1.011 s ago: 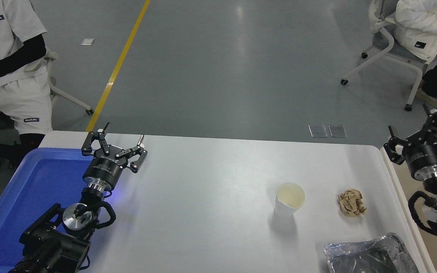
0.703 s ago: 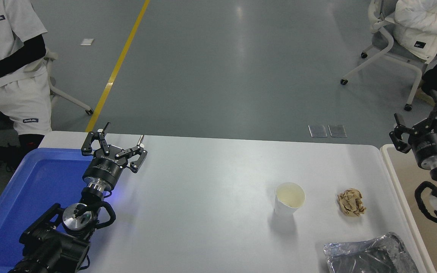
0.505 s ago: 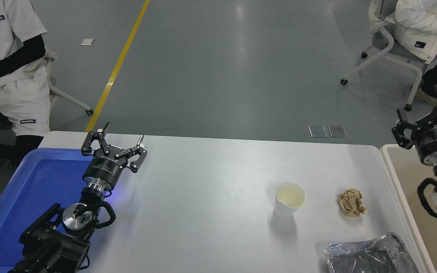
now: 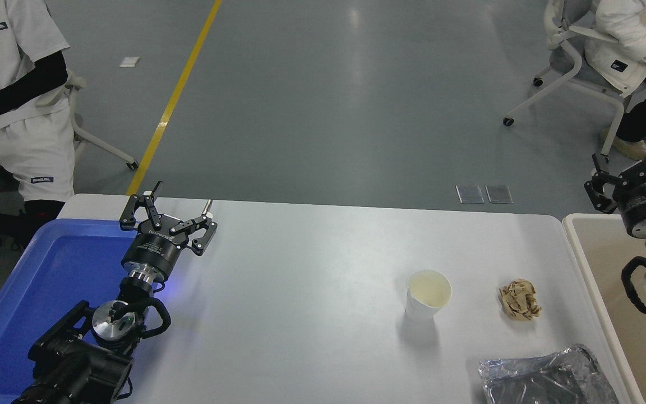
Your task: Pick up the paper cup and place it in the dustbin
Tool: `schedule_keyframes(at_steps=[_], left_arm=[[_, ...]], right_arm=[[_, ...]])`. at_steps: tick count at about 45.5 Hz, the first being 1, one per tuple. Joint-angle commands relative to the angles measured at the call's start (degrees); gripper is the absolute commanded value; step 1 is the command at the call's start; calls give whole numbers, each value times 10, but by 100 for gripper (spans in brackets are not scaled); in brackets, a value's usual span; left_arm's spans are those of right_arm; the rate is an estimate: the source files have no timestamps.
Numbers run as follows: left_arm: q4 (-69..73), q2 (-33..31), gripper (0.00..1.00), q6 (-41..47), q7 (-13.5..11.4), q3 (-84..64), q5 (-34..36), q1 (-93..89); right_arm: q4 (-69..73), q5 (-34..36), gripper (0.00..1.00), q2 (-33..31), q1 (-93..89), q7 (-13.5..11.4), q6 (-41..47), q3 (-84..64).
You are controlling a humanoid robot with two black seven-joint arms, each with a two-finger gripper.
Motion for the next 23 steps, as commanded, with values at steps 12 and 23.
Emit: schedule_keyframes(at_steps=[12,23], left_arm=[[0,0,99,0,0,0,0,0],[0,0,99,0,0,0,0,0]], right_arm=[[-1,0,100,-6,-7,0,2,2],[-2,0,100,-74,-8,0,0,-58]])
